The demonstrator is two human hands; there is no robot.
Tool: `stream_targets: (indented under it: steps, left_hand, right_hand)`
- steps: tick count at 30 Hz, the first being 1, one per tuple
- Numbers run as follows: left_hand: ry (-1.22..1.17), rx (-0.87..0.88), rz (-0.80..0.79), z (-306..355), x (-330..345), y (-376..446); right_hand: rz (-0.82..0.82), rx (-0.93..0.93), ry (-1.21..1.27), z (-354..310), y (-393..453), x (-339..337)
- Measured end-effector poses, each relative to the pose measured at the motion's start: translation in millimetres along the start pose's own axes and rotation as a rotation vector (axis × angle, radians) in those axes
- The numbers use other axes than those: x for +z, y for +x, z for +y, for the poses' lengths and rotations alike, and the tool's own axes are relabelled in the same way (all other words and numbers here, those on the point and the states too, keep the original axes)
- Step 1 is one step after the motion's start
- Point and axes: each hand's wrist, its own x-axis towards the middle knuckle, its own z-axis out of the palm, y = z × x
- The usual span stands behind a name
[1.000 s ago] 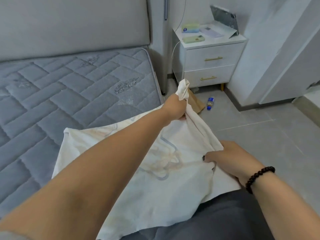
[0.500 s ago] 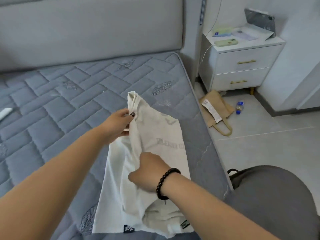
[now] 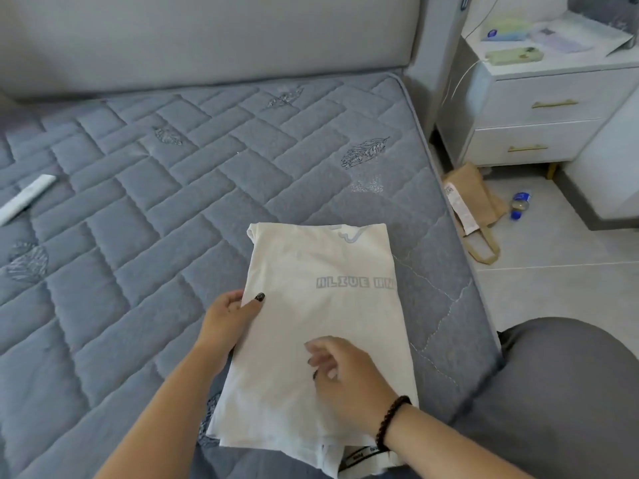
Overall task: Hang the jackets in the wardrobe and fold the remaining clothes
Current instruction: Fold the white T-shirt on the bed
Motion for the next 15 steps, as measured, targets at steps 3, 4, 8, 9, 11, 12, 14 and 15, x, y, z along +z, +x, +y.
stream_targets:
  steps: [3,4,8,9,11,12,14,15]
  left_hand:
    - [0.031,-0.006,0.056,-19,-4,-20]
    - [0.066,0.002,0.076,-25,-5,-27]
    - [0.276,0.085,0.239,-43,-3,-53]
    - [0.321,0.110,0.283,-47,-1,-59]
    - [0.390,0.135,0.332,-54,2,-71]
    - [0.437,0.136,0.344,-57,4,-78]
    - [0.546,0.147,0.363,-65,7,-91]
    - [0.581,0.157,0.367,-69,9,-97]
  right_hand:
    - [0.385,0.090,-0.072,26,-6,-39]
    - [0.456,0.154,-0.108,34,-7,-49]
    - [0.437,0.389,-0.149,46,-8,-56]
    - [0.415,0.405,-0.115,46,-10,-54]
    - [0.352,0.419,-0.042,44,-12,-50]
    - [0.315,0.438,-0.008,44,-14,-49]
    - [0.234,0.493,0.033,46,-20,-49]
    - [0.186,0.520,0.034,48,-24,-49]
